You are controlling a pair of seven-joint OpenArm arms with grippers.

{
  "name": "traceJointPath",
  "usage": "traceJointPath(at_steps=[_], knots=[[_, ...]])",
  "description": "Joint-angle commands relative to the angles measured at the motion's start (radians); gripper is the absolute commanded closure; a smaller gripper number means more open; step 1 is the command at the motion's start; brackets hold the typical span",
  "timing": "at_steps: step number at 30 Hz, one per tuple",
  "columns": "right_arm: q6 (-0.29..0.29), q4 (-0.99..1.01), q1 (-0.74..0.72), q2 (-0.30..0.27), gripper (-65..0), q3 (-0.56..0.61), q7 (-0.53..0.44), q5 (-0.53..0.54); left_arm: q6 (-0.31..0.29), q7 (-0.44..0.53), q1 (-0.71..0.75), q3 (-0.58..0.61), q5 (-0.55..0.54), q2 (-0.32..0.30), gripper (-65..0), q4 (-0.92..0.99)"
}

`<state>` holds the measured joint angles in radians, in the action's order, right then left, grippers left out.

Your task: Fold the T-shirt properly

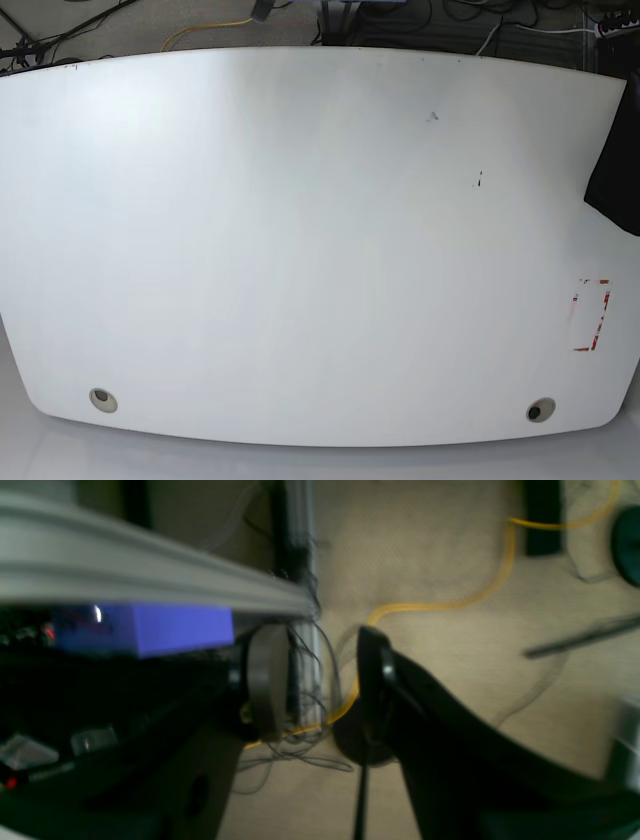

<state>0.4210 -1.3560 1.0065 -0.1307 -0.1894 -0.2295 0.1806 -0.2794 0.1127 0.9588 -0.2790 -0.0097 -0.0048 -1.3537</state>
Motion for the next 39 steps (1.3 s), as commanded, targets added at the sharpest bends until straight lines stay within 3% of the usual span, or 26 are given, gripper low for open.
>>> traceJointPath(at_steps=[1,8,13,18,33,37,39], knots=[[0.014,0.103,-0.022,0.001,-21.7,0.02,-0.009,-0.045,0.01,0.014,-0.022,0.019,0.0,-0.021,-27.1,0.113],[0.014,0.392,-0.223,0.007,-21.7,0.021,-0.011,-0.118,0.039,0.014,-0.254,0.117,0.035,-0.076,-26.8,0.483],[0.012,0.537,-0.335,0.009,-21.7,0.023,-0.006,-0.16,0.056,0.014,-0.41,0.12,0.04,-0.082,-26.8,0.724],[0.012,0.705,-0.455,0.003,-21.7,0.023,-0.006,-0.169,0.058,0.014,-0.561,0.12,0.11,-0.082,-26.8,0.925],[0.012,1.025,-0.736,-0.042,-22.2,0.026,0.014,-0.171,0.062,0.012,-0.835,0.12,0.149,-0.08,-26.8,1.245],[0.012,1.025,-0.757,-0.043,-22.2,0.026,0.051,-0.171,0.144,0.008,-0.848,0.12,0.15,-0.08,-26.8,1.245],[0.012,1.025,-0.766,-0.045,-22.2,0.026,0.051,-0.171,0.145,0.008,-0.848,0.12,0.152,-0.08,-26.8,1.245]])
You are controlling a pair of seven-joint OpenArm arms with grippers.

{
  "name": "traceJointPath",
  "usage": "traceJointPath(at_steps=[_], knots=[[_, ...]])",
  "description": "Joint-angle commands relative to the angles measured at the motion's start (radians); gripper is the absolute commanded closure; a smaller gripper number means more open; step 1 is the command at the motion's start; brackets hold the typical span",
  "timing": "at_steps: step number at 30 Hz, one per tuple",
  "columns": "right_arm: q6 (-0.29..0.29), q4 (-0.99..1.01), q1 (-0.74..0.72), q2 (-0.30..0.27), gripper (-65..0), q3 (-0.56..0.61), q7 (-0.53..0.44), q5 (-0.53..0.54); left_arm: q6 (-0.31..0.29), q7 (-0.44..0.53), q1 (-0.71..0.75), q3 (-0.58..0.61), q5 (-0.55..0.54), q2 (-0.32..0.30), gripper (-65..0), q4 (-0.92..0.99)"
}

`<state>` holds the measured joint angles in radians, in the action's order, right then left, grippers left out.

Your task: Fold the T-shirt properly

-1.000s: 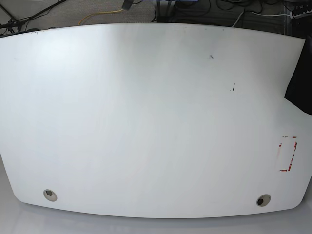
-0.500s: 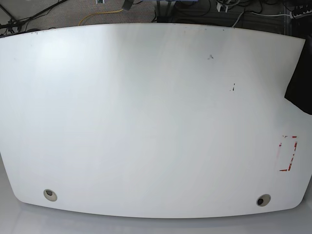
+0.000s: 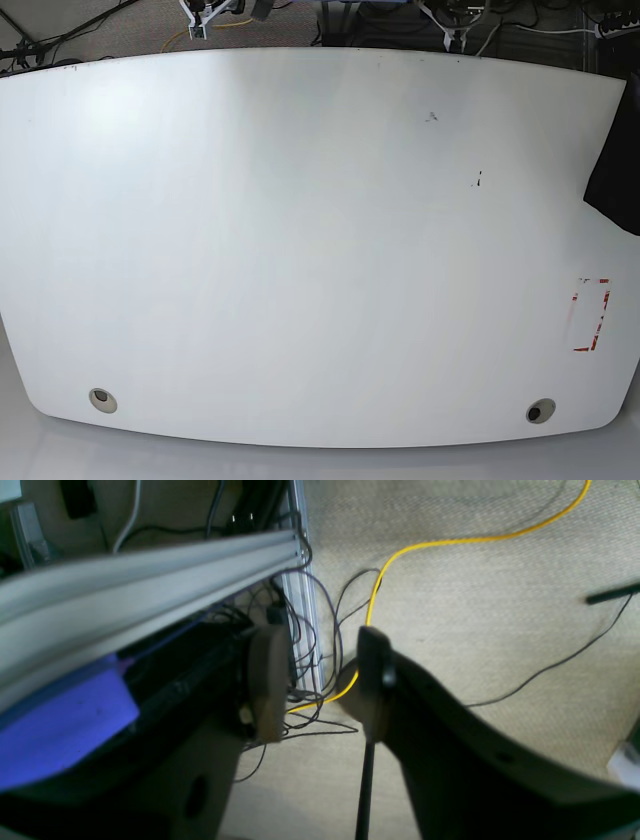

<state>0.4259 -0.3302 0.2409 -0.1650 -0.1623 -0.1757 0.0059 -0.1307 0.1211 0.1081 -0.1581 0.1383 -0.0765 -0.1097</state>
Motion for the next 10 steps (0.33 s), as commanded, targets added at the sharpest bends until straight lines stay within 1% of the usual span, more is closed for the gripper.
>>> traceJointPath(at_steps=[1,10], knots=[[0.008,0.0,-0.001,-0.011,-22.2,-0.001,-0.003,0.004,-0.004,-0.001,0.003,-0.001,0.008,-0.009,-26.8,0.002],[0.008,0.0,-0.001,-0.011,-22.2,-0.001,-0.003,0.003,-0.002,-0.001,0.003,-0.001,0.017,-0.006,-26.8,0.002]])
